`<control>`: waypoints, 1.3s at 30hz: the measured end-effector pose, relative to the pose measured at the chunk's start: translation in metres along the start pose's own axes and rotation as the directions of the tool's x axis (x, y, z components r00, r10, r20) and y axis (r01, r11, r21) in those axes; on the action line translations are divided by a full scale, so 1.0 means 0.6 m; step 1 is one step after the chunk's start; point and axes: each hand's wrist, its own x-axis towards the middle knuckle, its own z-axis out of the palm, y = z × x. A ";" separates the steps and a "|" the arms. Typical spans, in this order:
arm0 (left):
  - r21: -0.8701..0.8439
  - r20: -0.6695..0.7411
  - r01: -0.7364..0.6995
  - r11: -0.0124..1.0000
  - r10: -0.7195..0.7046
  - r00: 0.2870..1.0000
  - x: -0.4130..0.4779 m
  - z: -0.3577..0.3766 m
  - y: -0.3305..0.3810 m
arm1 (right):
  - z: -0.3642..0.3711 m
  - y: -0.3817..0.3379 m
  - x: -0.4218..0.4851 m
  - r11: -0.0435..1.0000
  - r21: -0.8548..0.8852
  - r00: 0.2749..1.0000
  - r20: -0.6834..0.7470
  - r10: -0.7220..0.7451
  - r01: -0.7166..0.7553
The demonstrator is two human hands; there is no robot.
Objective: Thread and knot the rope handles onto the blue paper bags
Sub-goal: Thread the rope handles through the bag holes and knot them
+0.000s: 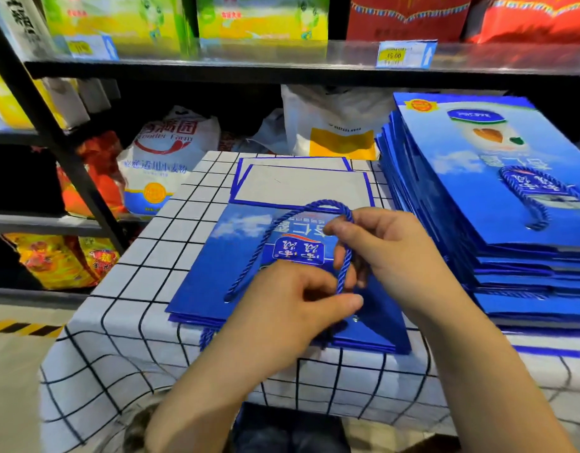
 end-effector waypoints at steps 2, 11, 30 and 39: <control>0.119 -0.020 -0.019 0.993 0.022 1.000 0.006 0.004 -0.007 | 0.001 0.000 0.000 1.000 0.005 0.999 -0.031 0.016 -0.016; 0.094 -0.126 0.013 0.995 -0.001 0.992 0.017 0.018 -0.010 | -0.026 0.047 -0.064 0.942 -0.293 0.976 -0.097 -0.197 0.161; -0.291 0.022 -0.028 0.956 0.036 0.999 0.019 0.011 0.005 | -0.039 0.073 -0.081 0.963 -0.168 0.969 0.166 -0.184 0.211; 0.340 -0.097 -0.159 0.927 0.203 0.974 0.000 0.000 -0.006 | -0.043 0.070 -0.079 0.924 -0.322 0.976 0.001 -0.216 0.205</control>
